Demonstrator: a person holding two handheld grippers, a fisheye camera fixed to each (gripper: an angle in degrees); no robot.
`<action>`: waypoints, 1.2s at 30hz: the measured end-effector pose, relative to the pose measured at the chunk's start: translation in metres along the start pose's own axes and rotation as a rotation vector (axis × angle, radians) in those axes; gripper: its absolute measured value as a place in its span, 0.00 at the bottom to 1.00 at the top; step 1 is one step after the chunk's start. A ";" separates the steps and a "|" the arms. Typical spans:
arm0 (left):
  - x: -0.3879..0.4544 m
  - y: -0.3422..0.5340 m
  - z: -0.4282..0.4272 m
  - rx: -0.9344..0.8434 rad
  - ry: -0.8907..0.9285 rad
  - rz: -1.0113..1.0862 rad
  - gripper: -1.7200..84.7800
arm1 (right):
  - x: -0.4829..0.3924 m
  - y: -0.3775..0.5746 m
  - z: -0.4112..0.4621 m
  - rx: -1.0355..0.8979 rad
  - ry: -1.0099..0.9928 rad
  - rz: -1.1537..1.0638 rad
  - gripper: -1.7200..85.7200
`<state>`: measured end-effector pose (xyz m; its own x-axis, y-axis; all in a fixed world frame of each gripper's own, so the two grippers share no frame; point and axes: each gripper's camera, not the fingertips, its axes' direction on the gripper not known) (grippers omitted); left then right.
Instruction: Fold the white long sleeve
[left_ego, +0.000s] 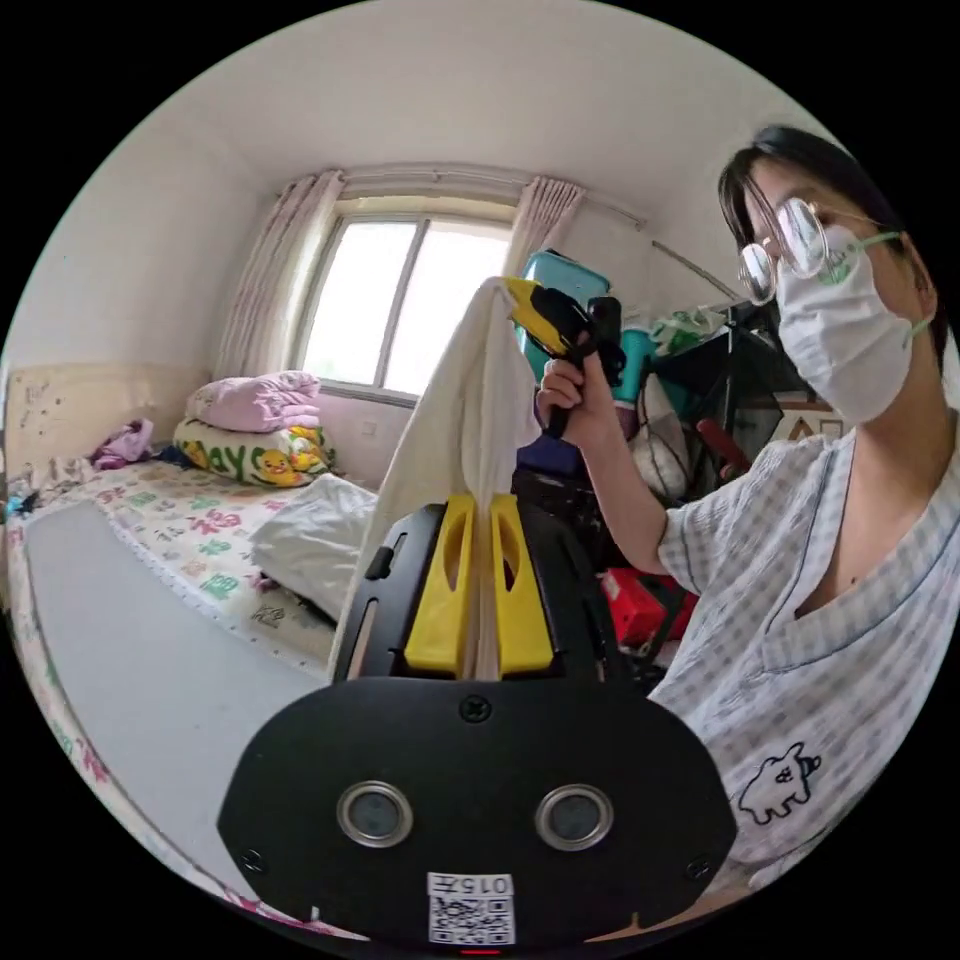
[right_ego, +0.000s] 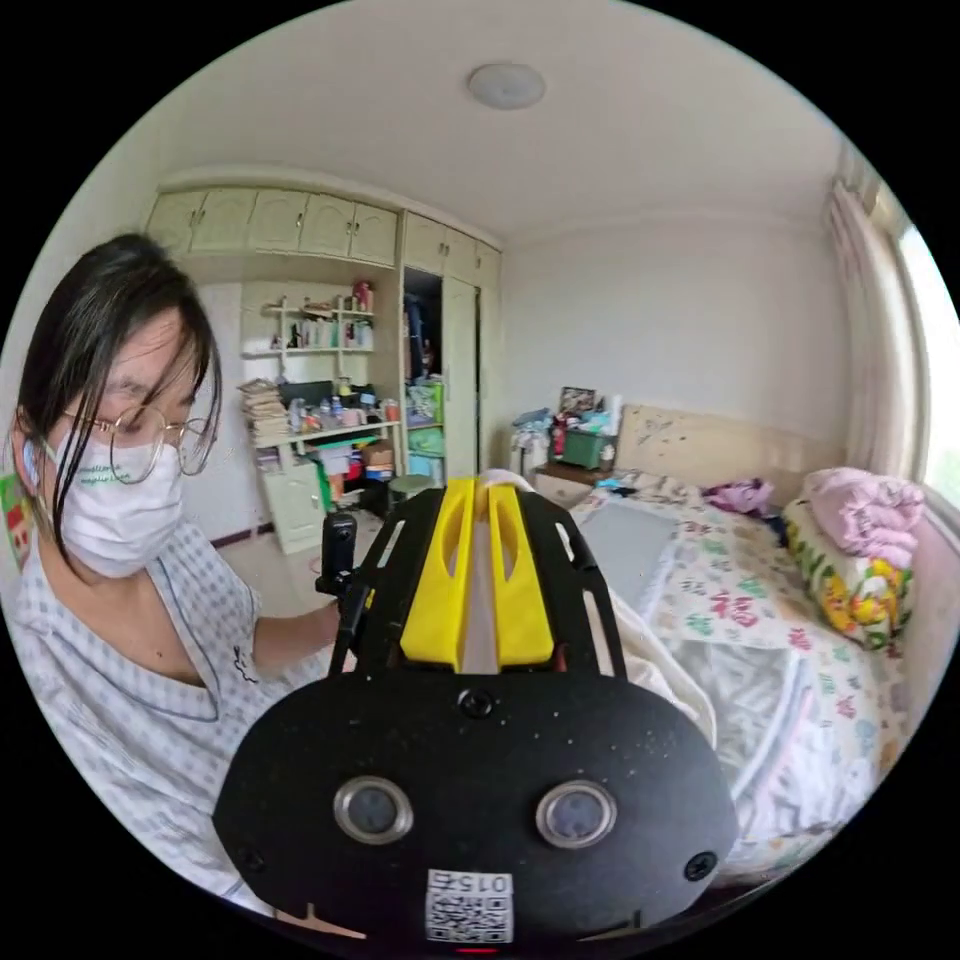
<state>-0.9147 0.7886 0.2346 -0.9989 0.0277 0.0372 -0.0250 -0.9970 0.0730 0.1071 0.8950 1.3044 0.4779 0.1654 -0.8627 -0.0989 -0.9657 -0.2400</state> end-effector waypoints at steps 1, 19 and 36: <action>0.001 0.006 -0.009 -0.016 -0.068 0.005 0.04 | 0.007 0.007 0.014 -0.004 -0.033 0.022 0.03; -0.121 0.129 -0.105 -0.316 -0.638 -0.359 0.03 | 0.061 0.322 0.278 -0.424 -0.416 0.439 0.03; -0.115 0.220 -0.247 -0.035 -0.648 -0.845 0.03 | 0.313 0.450 0.388 -0.709 -0.170 0.675 0.15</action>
<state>-0.8150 0.5486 0.0005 -0.4461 0.7342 0.5117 -0.7114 -0.6379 0.2950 -0.1267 0.5896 0.7540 0.3768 -0.4899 -0.7862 0.2674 -0.7551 0.5986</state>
